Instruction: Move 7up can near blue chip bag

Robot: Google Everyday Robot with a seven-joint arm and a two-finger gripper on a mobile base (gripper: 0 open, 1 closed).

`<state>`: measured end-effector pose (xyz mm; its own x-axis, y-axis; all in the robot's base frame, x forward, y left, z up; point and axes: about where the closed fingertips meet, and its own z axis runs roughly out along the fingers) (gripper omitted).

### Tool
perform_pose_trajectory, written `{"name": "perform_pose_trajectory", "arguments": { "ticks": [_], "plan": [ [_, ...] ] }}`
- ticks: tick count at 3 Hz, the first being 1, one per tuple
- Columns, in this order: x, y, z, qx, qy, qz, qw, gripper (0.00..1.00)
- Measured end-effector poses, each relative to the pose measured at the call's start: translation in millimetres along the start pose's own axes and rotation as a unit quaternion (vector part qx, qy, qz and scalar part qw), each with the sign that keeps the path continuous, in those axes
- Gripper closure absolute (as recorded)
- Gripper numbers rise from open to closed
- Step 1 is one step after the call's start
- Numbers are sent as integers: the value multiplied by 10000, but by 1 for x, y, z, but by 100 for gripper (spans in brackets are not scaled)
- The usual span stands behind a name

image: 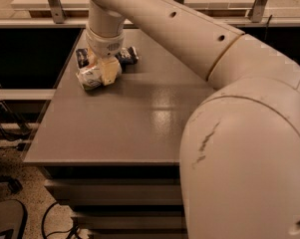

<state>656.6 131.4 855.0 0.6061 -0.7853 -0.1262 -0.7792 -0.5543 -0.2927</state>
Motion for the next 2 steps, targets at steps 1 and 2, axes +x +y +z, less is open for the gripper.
{"name": "perform_pose_trajectory", "arguments": {
  "ticks": [1, 2],
  "plan": [
    [6, -2, -1, 17, 18, 44, 10000, 84],
    [10, -3, -5, 43, 20, 71, 10000, 59]
  ]
}}
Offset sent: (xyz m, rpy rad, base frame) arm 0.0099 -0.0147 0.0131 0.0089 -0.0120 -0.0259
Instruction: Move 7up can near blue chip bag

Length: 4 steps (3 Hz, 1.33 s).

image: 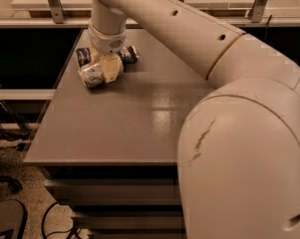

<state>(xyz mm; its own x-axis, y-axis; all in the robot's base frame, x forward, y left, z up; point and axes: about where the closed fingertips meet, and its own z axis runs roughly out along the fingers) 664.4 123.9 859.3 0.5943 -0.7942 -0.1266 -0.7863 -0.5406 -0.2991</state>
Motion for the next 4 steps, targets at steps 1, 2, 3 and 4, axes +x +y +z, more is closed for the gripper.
{"name": "perform_pose_trajectory", "arguments": {
  "ticks": [1, 2, 3, 4],
  "plan": [
    [2, 1, -4, 29, -6, 16, 10000, 37],
    [2, 2, -8, 60, -16, 14, 10000, 13],
    [2, 3, -13, 88, -39, 1, 10000, 0],
    [1, 3, -13, 97, -55, -11, 9999, 0]
  ]
}}
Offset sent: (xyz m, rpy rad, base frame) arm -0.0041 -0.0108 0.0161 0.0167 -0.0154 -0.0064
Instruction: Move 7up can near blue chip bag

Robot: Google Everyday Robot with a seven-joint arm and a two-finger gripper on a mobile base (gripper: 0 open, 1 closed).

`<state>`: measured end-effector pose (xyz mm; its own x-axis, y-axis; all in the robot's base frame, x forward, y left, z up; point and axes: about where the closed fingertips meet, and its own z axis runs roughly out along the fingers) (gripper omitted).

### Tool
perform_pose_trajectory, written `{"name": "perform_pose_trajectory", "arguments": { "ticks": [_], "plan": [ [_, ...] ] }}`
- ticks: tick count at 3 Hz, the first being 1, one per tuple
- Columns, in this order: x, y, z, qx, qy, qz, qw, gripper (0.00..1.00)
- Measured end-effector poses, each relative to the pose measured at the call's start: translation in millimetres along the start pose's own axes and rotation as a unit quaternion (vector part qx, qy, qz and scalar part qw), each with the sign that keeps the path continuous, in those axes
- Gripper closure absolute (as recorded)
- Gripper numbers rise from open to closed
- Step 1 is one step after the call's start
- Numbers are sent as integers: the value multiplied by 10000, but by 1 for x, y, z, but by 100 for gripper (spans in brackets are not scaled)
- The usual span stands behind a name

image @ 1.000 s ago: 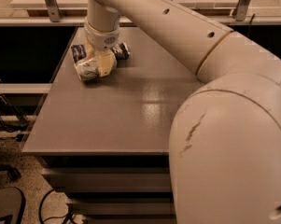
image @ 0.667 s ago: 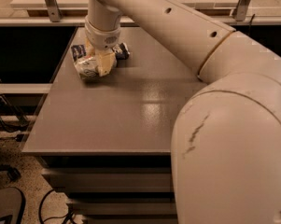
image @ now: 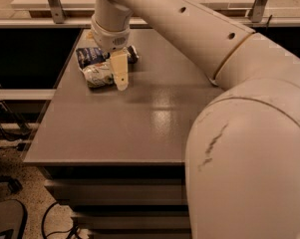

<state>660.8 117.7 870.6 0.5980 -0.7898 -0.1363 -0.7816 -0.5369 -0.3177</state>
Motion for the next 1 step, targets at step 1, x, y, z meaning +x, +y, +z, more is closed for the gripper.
{"name": "perform_pose_trajectory", "arguments": {
  "ticks": [1],
  "plan": [
    [-2, -1, 0, 47, -76, -28, 10000, 0]
  ]
}}
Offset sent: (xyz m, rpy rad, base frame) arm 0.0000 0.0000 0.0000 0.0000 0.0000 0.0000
